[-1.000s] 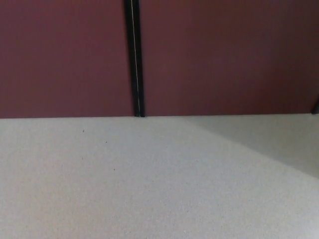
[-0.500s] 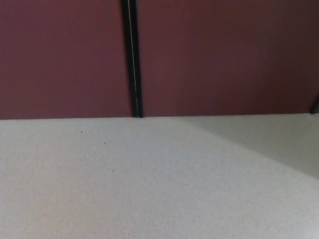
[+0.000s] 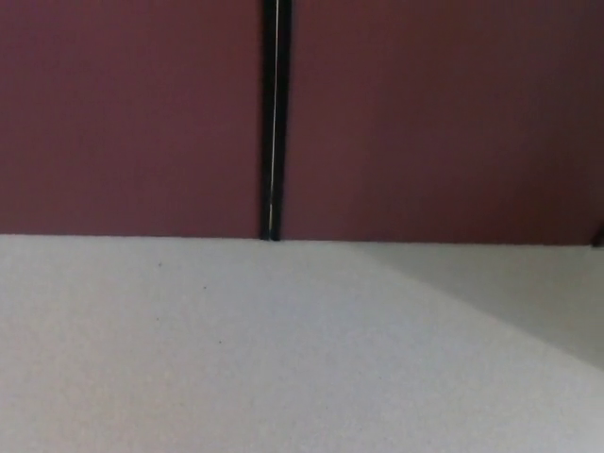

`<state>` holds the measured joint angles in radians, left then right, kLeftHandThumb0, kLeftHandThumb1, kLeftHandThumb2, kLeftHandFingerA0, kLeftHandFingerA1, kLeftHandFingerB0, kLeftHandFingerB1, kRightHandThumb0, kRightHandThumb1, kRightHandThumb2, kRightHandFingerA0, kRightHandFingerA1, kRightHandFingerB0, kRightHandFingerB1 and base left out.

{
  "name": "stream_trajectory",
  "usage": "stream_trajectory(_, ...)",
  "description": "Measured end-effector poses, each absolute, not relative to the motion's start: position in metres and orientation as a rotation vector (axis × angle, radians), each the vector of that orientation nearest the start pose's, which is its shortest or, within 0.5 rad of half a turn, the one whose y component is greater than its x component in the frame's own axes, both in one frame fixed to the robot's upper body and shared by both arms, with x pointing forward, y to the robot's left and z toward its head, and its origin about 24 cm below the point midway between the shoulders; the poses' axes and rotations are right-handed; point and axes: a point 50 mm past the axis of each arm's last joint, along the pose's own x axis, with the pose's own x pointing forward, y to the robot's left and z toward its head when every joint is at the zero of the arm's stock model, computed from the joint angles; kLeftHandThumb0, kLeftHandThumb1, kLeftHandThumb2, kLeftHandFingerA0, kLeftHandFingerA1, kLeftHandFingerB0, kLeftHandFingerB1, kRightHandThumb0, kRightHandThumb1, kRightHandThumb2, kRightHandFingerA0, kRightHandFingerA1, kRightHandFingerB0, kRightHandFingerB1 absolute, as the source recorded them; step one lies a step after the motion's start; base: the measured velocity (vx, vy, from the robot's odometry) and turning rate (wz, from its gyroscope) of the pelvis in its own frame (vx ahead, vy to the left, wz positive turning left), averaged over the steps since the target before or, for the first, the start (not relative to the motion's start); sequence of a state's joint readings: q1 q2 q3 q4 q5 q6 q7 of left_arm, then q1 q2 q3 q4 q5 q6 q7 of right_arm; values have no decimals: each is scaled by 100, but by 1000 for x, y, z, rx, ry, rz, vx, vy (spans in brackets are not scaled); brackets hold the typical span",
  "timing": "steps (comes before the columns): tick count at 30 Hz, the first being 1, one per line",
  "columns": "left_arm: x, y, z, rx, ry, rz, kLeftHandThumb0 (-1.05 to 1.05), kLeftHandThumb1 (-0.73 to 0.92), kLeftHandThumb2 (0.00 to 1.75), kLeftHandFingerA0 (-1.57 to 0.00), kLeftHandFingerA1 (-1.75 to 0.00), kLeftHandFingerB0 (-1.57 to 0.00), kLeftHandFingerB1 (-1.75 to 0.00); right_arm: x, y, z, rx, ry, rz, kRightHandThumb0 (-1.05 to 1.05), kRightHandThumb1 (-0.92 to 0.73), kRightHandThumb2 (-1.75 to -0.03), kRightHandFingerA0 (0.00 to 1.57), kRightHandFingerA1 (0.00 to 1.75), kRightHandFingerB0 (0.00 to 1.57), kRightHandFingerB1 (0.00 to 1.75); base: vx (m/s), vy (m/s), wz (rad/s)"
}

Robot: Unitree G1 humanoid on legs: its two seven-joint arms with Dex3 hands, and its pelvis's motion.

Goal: The robot walks towards the door handle and put its right hand on it and twist the handle

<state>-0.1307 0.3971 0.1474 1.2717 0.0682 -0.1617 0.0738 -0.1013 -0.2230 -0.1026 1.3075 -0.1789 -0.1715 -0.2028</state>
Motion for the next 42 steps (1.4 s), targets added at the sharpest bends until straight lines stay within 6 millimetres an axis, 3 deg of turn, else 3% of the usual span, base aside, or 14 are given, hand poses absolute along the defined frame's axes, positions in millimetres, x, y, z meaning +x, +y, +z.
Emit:
stream_trajectory(4, 145, 317, -113, 360, 935, 362, 1, 67, 58, -62, -109, -22, -36, 129, -250, -145, -396, 1003, -256, -22, -62, -58, 69, 45, 48, 38, 180, 98, 4)
stream_trajectory(5, 145, 317, -113, 361, 935, 363, 1, 66, 59, -66, -85, -23, -36, 129, -250, -145, -396, 1003, -256, -22, -62, -58, 68, 45, 48, 38, 216, 60, 10)
stream_trajectory(8, 145, 318, -113, 362, 935, 363, 1, 67, 58, -64, -110, -23, -36, 129, -249, -145, -400, 1004, -251, -22, -62, -58, 68, 44, 49, 38, 200, 37, 8)
stream_trajectory(9, 145, 318, -113, 363, 936, 363, 1, 47, 88, -73, -96, -14, -49, 129, -249, -145, -401, 1005, -249, -22, -62, -58, 68, 44, 49, 38, 266, -28, 6)
stream_trajectory(10, 144, 318, -113, 365, 937, 362, 1, 47, 89, -73, -95, -14, -49, 129, -249, -145, -403, 1005, -248, -23, -62, -58, 67, 44, 49, 38, 279, -107, 14)
stream_trajectory(14, 144, 316, -114, 368, 941, 354, 1, 47, 89, -73, -95, -14, -49, 131, -250, -144, -410, 995, -248, -23, -62, -58, 67, 44, 49, 38, 297, -156, -2)
stream_trajectory(15, 147, 315, -113, 367, 934, 350, 1, 67, 58, -64, -99, -23, -36, 133, -252, -143, -415, 988, -252, -24, -61, -58, 65, 43, 49, 38, 296, -204, -28)
stream_trajectory(20, 148, 314, -113, 374, 932, 343, 0, 66, 59, -65, -90, -25, -37, 129, -252, -144, -418, 1001, -253, -24, -62, -58, 67, 44, 49, 38, 277, -176, -4)
stream_trajectory(21, 145, 315, -114, 375, 939, 342, 0, 49, 92, -67, -83, -17, -51, 126, -253, -145, -421, 1007, -253, -24, -62, -58, 67, 44, 49, 38, 265, -154, -13)
stream_trajectory(24, 134, 315, -118, 378, 967, 337, 0, 49, 92, -67, -83, -17, -51, 114, -254, -148, -427, 1037, -253, -24, -62, -58, 67, 44, 49, 38, 275, -131, -4)
stream_trajectory(25, 131, 315, -119, 379, 974, 336, -1, 66, 57, -59, -53, -33, -39, 110, -254, -149, -428, 1046, -253, -24, -63, -59, 65, 43, 48, 38, 281, -114, -2)
stream_trajectory(33, 114, 316, -124, 417, 1012, 302, -5, 64, 56, -61, -54, -39, -42, 104, -250, -151, -417, 1052, -242, -23, -62, -58, 66, 43, 49, 38, 220, 193, 5)
stream_trajectory(34, 111, 315, -125, 427, 1022, 292, -2, 46, 89, -48, -64, -26, -53, 102, -250, -152, -417, 1055, -240, -22, -63, -59, 66, 44, 48, 38, 110, 14, 0)
stream_trajectory(42, 95, 318, -128, 433, 1062, 259, -4, 48, 90, -44, -62, -25, -53, 79, -250, -157, -416, 1105, -233, -23, -63, -59, 67, 44, 48, 38, 136, -85, 3)
